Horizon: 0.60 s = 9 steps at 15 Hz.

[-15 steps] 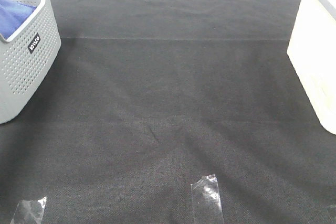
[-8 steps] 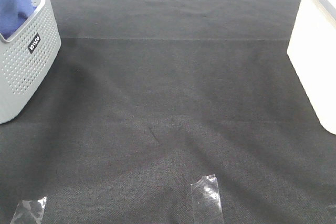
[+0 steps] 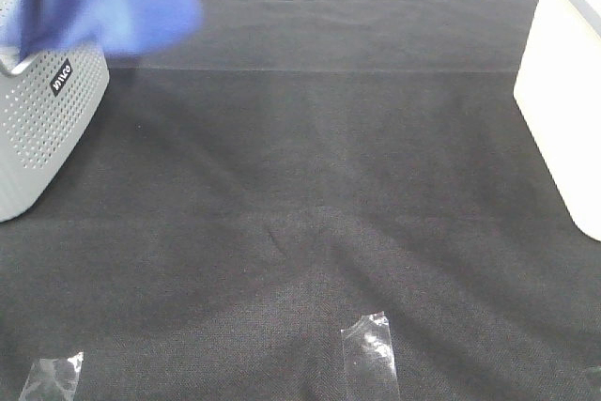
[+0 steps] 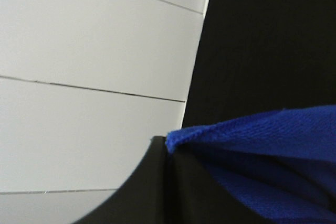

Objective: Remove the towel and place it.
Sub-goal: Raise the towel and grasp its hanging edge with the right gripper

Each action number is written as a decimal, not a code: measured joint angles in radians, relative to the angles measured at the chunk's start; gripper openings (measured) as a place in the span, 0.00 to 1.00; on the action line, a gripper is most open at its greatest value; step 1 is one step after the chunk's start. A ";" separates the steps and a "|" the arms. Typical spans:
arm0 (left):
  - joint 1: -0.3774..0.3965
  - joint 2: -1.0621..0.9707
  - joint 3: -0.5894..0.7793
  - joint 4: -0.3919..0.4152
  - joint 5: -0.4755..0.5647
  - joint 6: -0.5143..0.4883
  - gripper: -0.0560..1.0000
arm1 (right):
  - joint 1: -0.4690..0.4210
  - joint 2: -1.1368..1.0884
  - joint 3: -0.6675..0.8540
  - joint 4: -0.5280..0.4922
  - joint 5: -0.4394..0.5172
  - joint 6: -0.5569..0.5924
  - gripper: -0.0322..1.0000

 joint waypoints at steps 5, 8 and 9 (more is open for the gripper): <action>-0.192 0.002 0.000 0.000 0.118 0.048 0.05 | 0.000 0.240 -0.023 0.267 -0.139 -0.306 0.96; -0.267 0.002 0.000 -0.007 0.123 0.051 0.05 | 0.000 0.450 -0.023 0.759 -0.322 -0.740 0.96; -0.287 0.002 0.000 -0.008 0.123 0.051 0.05 | 0.000 0.523 -0.023 0.921 -0.335 -0.905 0.96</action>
